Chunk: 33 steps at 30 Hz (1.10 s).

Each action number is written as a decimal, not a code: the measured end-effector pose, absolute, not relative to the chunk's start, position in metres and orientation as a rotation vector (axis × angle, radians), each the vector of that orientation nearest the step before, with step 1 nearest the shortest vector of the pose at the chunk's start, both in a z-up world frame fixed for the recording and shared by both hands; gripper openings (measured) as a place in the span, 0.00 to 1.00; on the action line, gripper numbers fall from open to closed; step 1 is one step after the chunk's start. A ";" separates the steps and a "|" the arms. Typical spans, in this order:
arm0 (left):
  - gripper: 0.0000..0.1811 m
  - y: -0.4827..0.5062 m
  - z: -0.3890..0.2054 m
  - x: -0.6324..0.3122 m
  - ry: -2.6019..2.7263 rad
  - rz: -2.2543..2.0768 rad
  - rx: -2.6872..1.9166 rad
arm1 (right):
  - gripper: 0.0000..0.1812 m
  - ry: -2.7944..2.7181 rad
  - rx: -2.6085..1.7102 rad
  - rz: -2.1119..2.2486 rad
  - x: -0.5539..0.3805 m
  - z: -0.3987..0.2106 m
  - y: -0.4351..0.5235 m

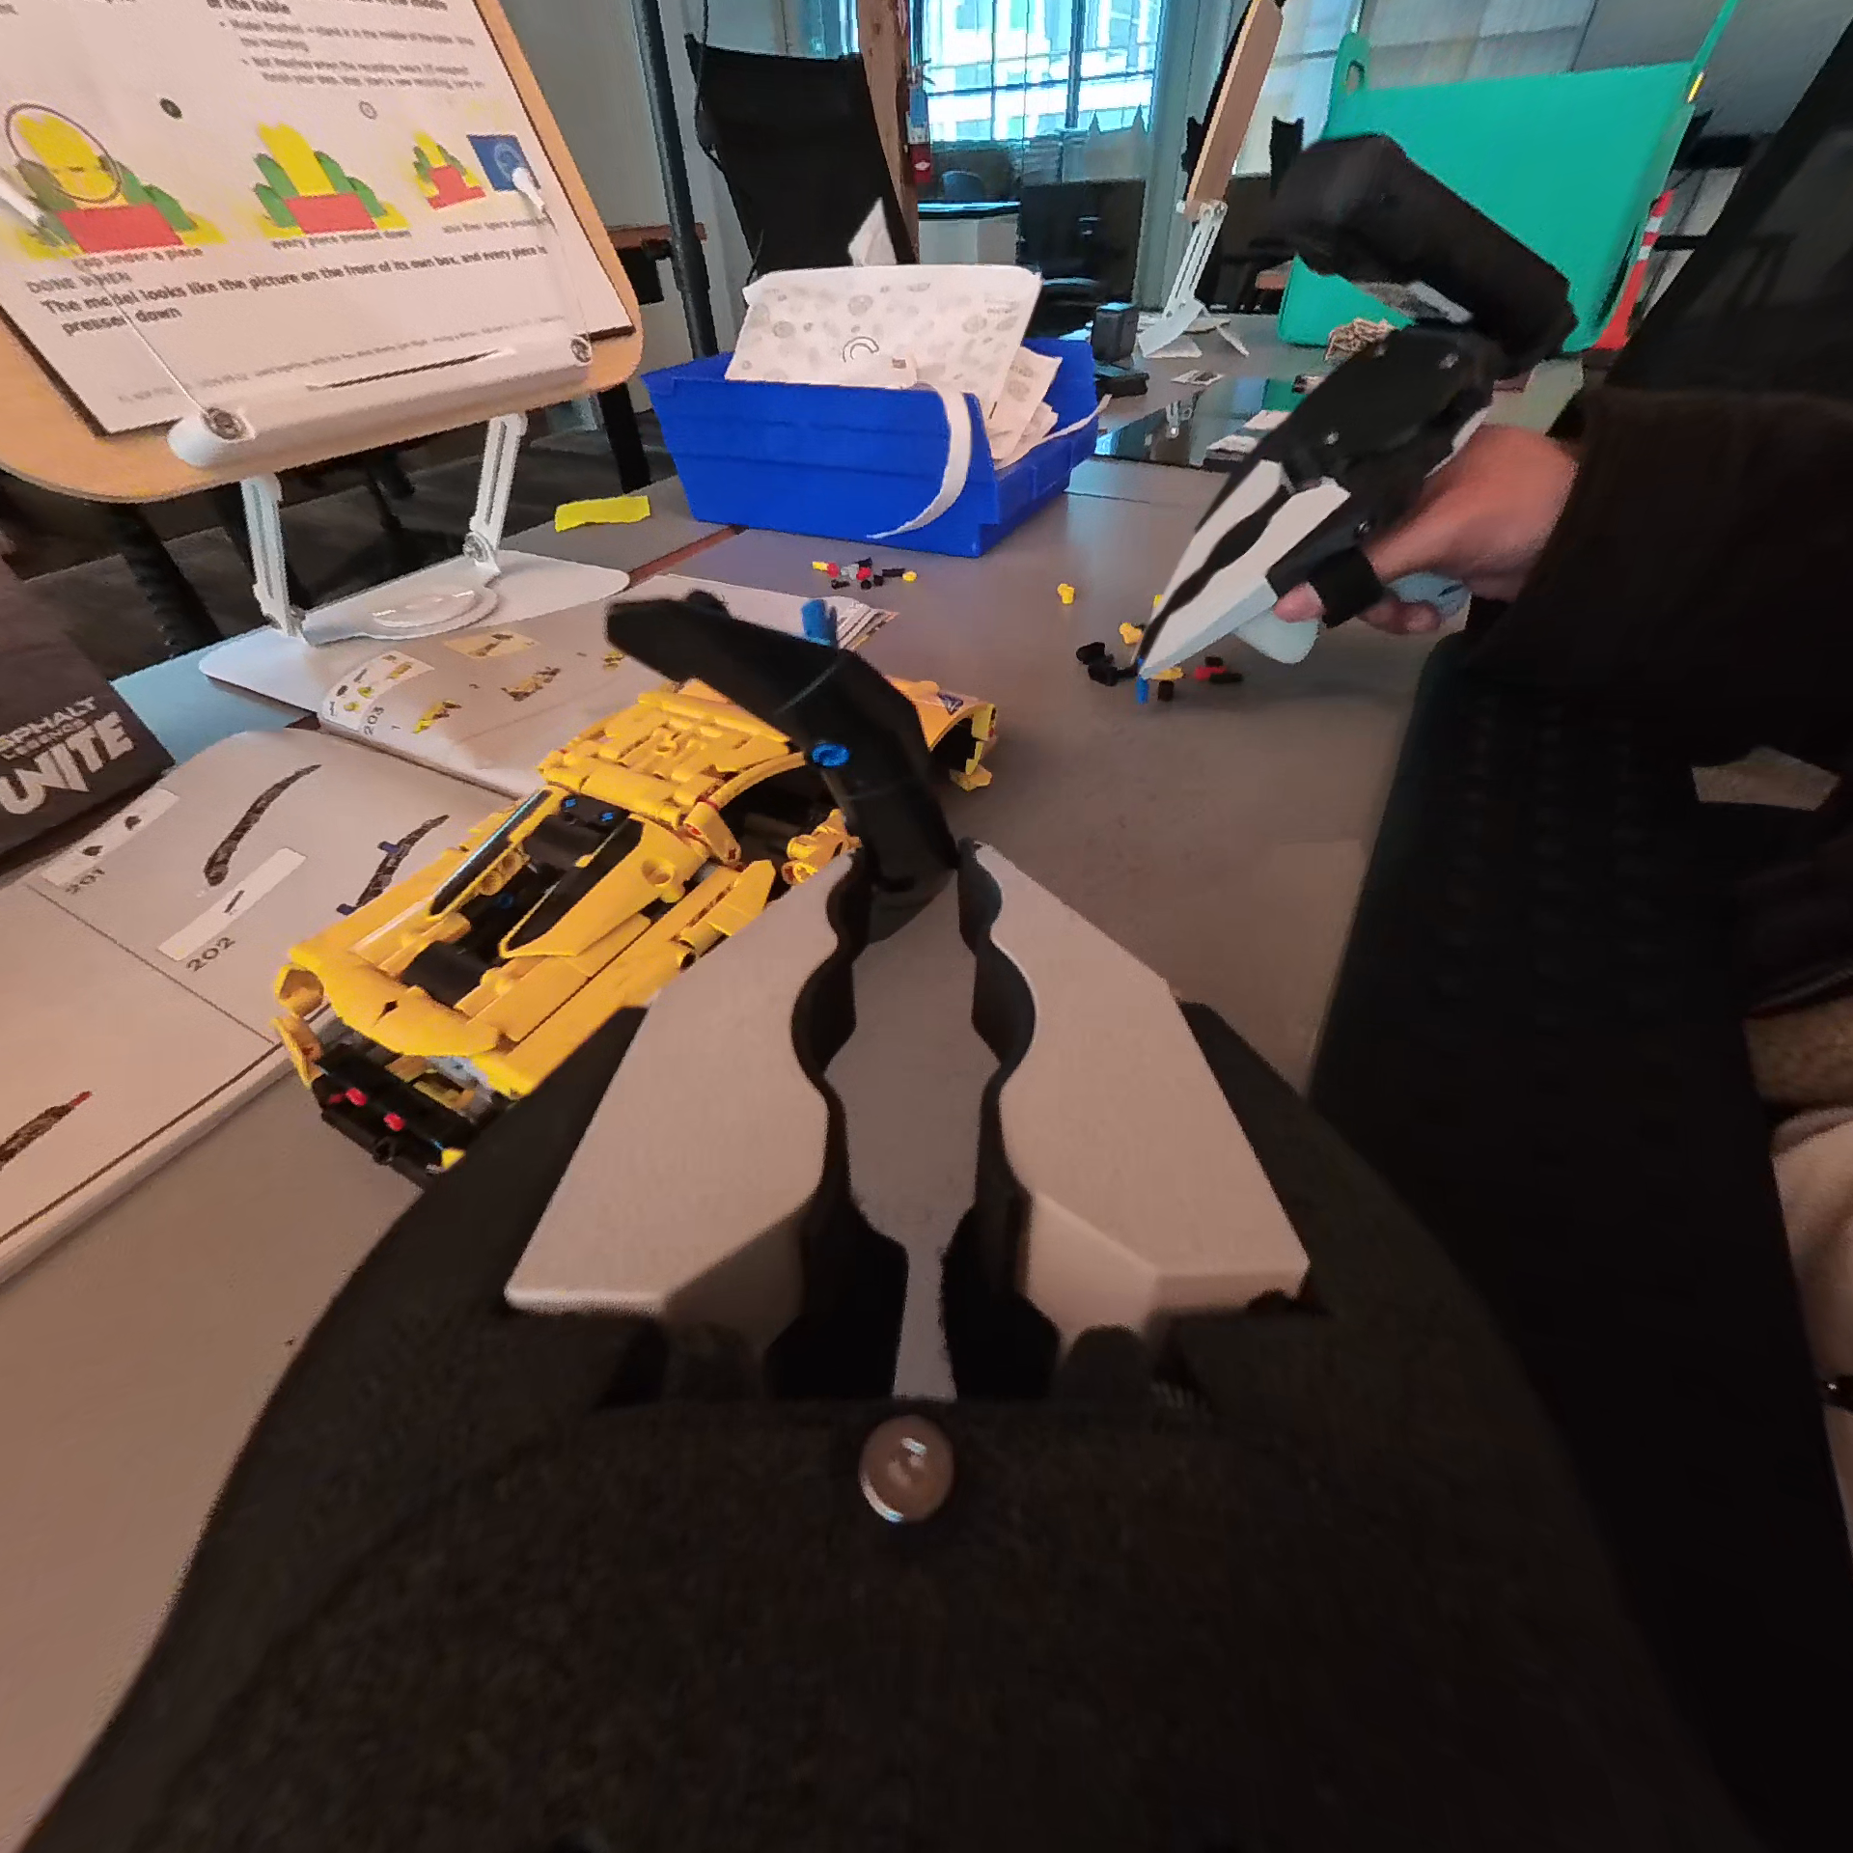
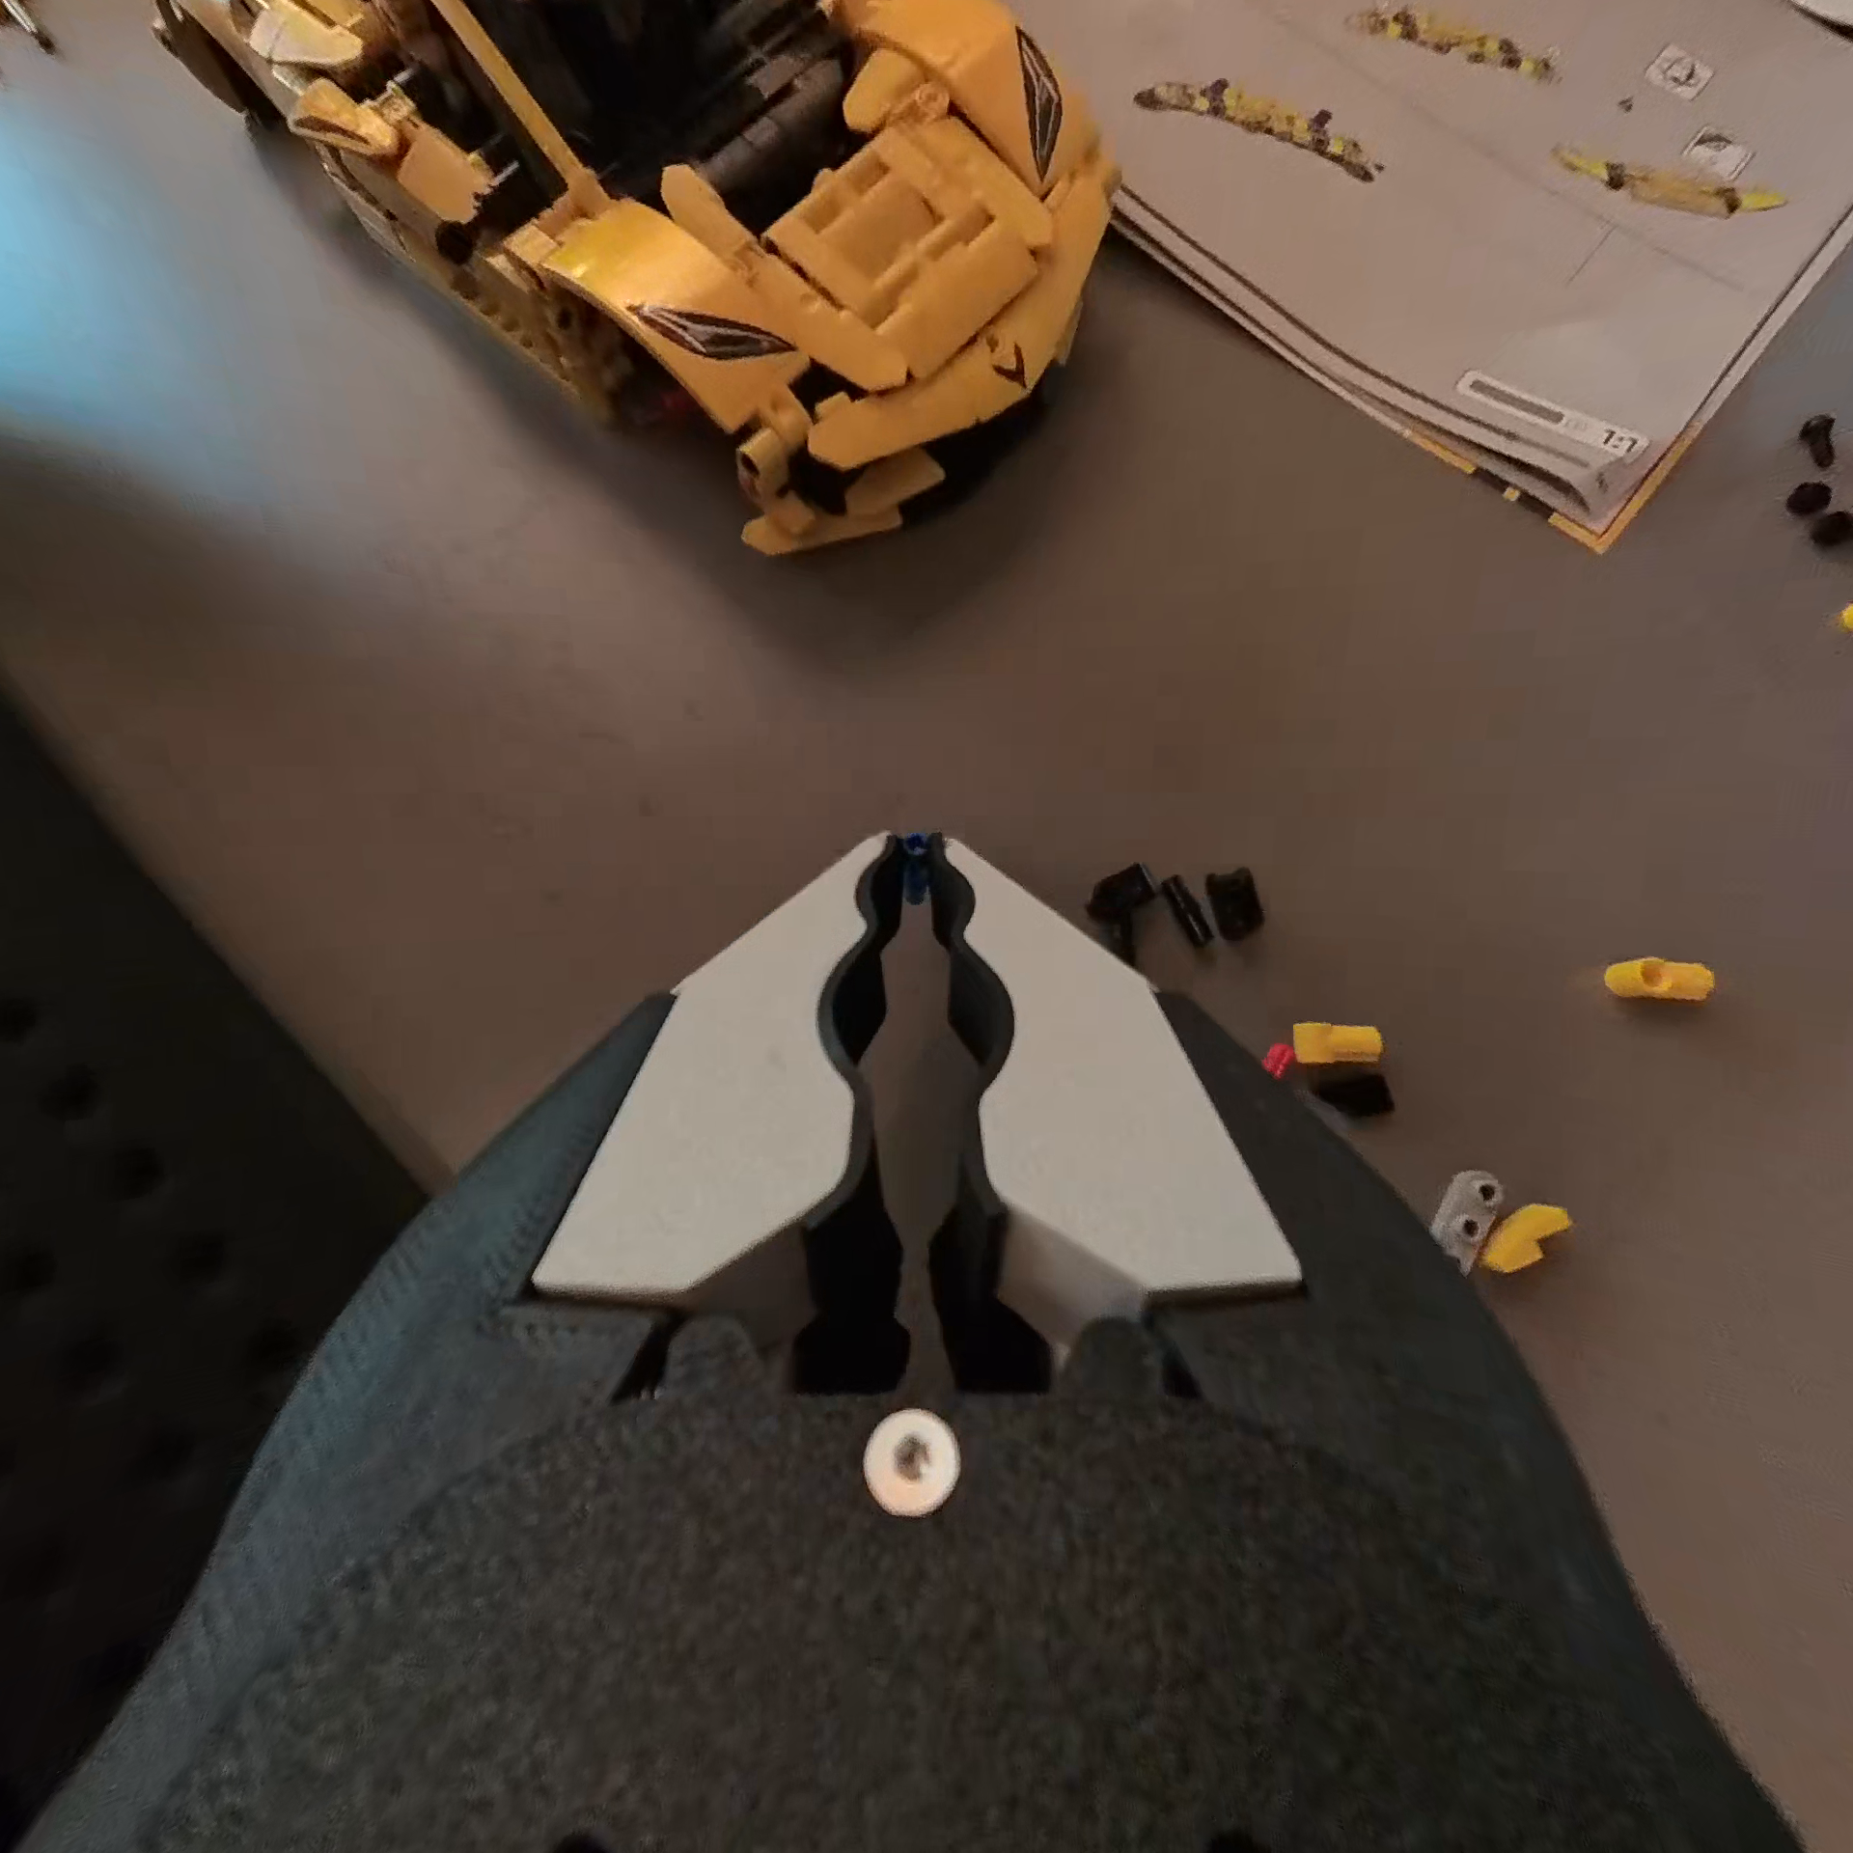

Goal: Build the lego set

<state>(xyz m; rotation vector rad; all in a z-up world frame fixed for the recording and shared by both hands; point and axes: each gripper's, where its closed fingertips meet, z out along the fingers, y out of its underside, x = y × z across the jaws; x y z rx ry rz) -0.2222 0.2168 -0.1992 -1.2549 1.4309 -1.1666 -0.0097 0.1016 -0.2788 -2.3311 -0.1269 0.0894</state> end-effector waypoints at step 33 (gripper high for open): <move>0.09 0.217 -0.200 -0.223 1.436 -1.168 -1.262 | 0.04 -0.105 -2.384 0.063 -0.002 -0.293 0.087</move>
